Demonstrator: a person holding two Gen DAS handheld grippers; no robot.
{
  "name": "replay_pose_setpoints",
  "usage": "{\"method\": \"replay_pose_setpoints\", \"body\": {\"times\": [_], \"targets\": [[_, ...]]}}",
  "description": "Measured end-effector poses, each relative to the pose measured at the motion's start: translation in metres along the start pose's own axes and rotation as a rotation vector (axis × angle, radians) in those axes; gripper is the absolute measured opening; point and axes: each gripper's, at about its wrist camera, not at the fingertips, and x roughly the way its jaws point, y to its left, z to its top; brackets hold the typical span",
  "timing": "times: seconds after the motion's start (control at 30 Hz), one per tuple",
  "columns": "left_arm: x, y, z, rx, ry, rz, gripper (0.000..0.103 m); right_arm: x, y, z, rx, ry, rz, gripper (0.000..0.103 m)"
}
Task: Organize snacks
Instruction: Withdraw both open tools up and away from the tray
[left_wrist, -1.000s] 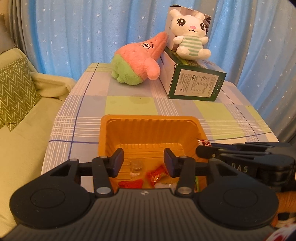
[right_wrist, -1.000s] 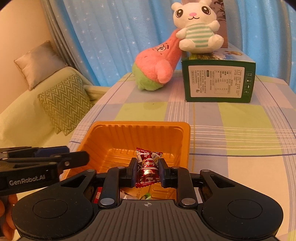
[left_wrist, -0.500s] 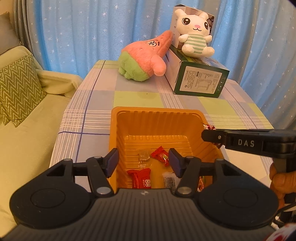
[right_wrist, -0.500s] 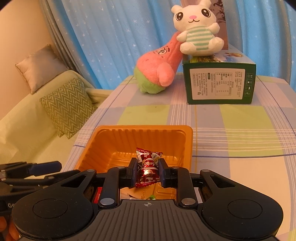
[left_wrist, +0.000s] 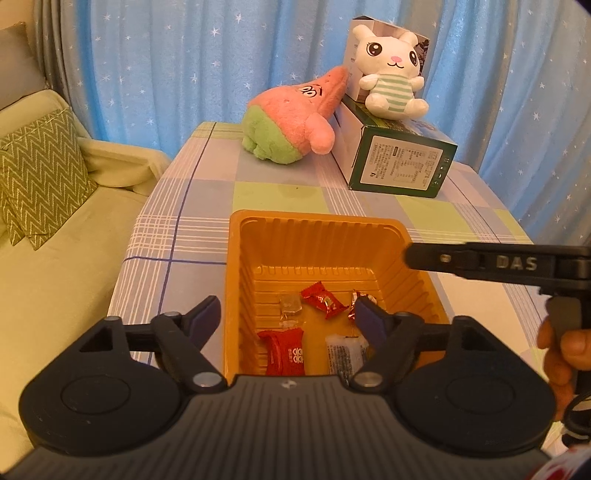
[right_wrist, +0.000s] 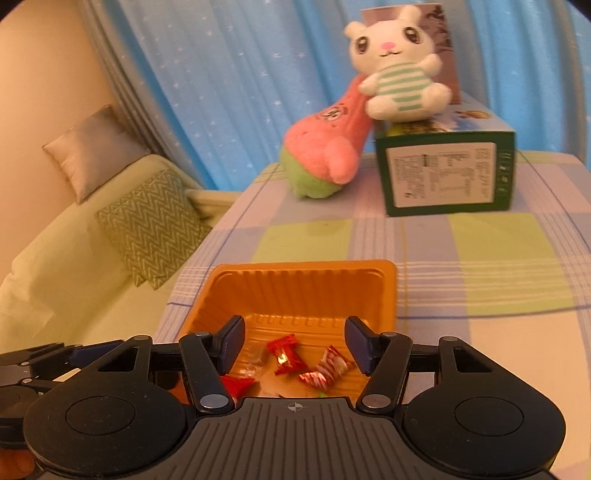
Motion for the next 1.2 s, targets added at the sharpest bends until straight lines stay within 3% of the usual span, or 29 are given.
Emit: {"method": "replay_pose_setpoints", "body": {"times": [0.23, 0.4, 0.53, 0.67, 0.9, 1.2], "targets": [[-0.03, -0.009, -0.01, 0.021, -0.01, 0.003, 0.096, -0.04, -0.011, -0.02, 0.067, 0.01, -0.055, 0.06], [-0.066, -0.016, -0.022, -0.021, -0.038, -0.013, 0.102, -0.071, -0.008, -0.036, 0.083, 0.023, -0.091, 0.061], [-0.093, -0.027, -0.036, -0.03, -0.051, -0.017, 0.102, -0.098, -0.003, -0.051, 0.073, 0.02, -0.109, 0.073], [-0.121, -0.04, -0.049, -0.038, -0.061, -0.009, 0.102, -0.123, -0.002, -0.066, 0.089, 0.018, -0.119, 0.075], [-0.158, -0.058, -0.074, -0.059, -0.06, 0.069, 0.102, -0.157, 0.012, -0.086, 0.036, 0.036, -0.124, 0.076], [-0.177, -0.069, -0.099, -0.085, -0.024, 0.1, 0.102, -0.192, 0.024, -0.109, -0.011, 0.029, -0.124, 0.076]]}}
